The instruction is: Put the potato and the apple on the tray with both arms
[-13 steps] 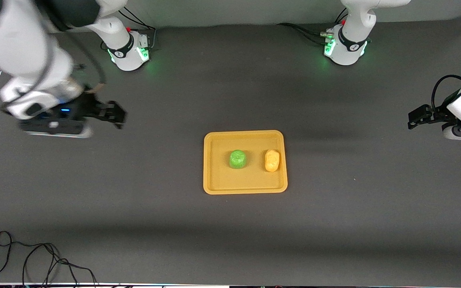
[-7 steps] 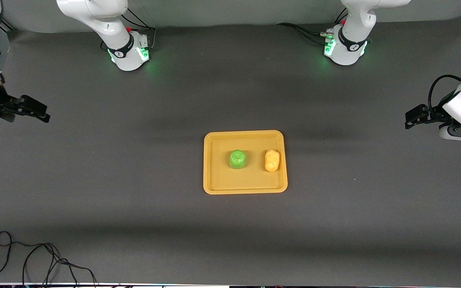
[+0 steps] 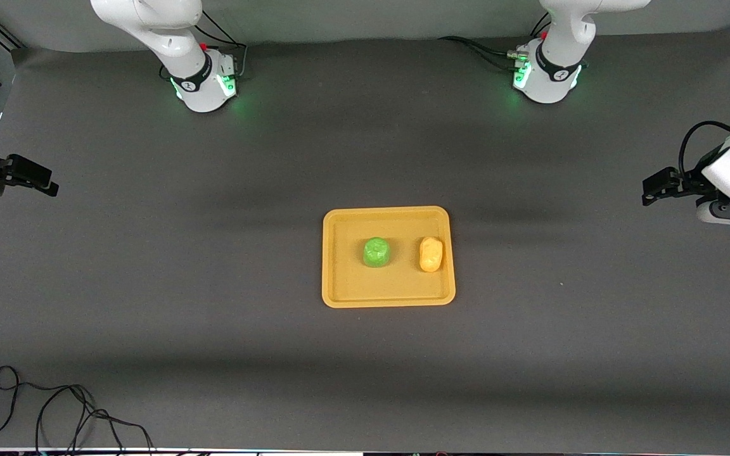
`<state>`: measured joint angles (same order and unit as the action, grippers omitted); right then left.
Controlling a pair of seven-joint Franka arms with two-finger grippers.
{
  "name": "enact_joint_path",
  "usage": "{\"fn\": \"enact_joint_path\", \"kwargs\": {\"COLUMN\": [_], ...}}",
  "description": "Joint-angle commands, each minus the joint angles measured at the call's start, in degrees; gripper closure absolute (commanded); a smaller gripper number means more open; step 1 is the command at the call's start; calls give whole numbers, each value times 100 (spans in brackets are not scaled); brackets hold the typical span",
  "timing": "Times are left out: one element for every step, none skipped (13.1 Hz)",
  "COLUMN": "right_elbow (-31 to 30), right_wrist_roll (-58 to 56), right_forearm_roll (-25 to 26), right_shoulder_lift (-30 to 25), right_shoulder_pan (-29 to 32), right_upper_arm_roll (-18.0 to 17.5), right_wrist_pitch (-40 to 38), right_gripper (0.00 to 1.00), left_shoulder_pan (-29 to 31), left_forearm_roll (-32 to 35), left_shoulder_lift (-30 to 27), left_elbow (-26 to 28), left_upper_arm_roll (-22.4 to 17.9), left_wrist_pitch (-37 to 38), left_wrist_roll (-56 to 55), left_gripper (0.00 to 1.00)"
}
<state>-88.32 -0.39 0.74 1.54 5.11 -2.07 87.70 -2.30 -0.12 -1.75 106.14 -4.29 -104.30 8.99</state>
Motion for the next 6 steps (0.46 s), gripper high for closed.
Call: {"fn": "enact_joint_path", "kwargs": {"right_elbow": [-63,-63,-63,-63,-63,-63], "right_wrist_roll": [-14,-14,-14,-14,-23,-23], "right_forearm_roll": [-100,-100,-100,-100,-100,-100], "right_shoulder_lift": [-75,-75,-75,-75,-75,-75], "right_shoulder_pan": [7,7,7,7,7,7], "right_upper_arm_roll": [-21,-21,-21,-21,-21,-21], "right_wrist_pitch": [37,37,37,37,37,37], "right_gripper": [0,0,0,0,0,0], "left_shoulder_pan": [28,36,28,28,62,167], "left_forearm_roll": [-6,-14,-14,-32,-84,-102], "left_shoulder_lift": [-1,16,16,25,25,25], "left_elbow": [-111,-111,-111,-103,-111,-129], "left_upper_arm_roll": [-2,-2,-2,-2,-2,-2], "left_wrist_pitch": [41,-2,-12,14,50,50], "left_wrist_roll": [85,85,77,42,85,85], "left_gripper": [0,0,0,0,0,0]}}
